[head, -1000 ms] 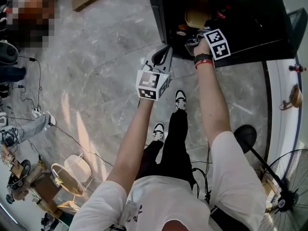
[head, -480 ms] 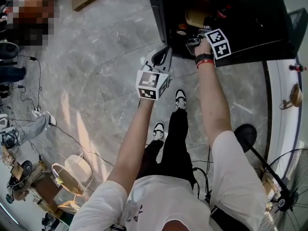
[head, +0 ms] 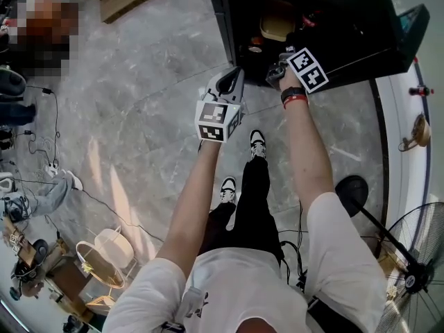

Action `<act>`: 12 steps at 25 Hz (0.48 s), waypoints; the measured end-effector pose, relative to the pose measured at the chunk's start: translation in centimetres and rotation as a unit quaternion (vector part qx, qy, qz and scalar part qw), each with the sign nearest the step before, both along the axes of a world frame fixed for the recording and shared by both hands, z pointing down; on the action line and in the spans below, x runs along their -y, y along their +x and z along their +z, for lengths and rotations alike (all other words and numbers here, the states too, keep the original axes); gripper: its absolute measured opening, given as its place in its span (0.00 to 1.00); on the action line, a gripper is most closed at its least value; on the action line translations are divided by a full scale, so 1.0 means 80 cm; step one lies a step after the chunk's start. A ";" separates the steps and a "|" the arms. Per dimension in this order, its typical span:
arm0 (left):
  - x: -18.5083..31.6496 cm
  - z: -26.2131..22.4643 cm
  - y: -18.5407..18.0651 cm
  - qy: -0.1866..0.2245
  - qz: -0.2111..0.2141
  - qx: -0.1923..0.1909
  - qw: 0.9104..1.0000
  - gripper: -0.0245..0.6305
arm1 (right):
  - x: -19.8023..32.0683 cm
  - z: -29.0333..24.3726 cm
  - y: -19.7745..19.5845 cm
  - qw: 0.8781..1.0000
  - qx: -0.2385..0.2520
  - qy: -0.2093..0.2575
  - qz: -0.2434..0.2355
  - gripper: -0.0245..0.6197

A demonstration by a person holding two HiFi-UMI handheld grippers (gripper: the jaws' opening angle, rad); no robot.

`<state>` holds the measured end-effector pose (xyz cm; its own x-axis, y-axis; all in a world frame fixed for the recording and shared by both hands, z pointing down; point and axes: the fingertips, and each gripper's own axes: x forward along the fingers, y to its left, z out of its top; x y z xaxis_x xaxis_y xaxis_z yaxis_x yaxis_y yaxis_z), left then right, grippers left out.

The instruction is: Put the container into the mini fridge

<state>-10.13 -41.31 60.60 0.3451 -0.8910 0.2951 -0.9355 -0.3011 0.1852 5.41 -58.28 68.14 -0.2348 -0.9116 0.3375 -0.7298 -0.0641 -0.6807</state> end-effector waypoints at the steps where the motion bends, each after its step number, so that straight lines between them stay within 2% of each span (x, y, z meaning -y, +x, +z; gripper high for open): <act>1: -0.002 -0.004 0.000 0.001 0.001 0.001 1.000 0.07 | -0.006 -0.005 -0.001 1.000 -0.010 0.002 -0.007 0.34; 12: -0.022 -0.077 0.015 0.021 0.011 0.007 1.000 0.07 | -0.079 -0.086 0.007 0.993 -0.088 0.026 -0.071 0.34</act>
<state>-8.96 -39.56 54.42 0.3612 -0.8946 0.2630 -0.9309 -0.3293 0.1581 5.94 -51.96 61.24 -0.3037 -0.8909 0.3376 -0.8366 0.0799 -0.5419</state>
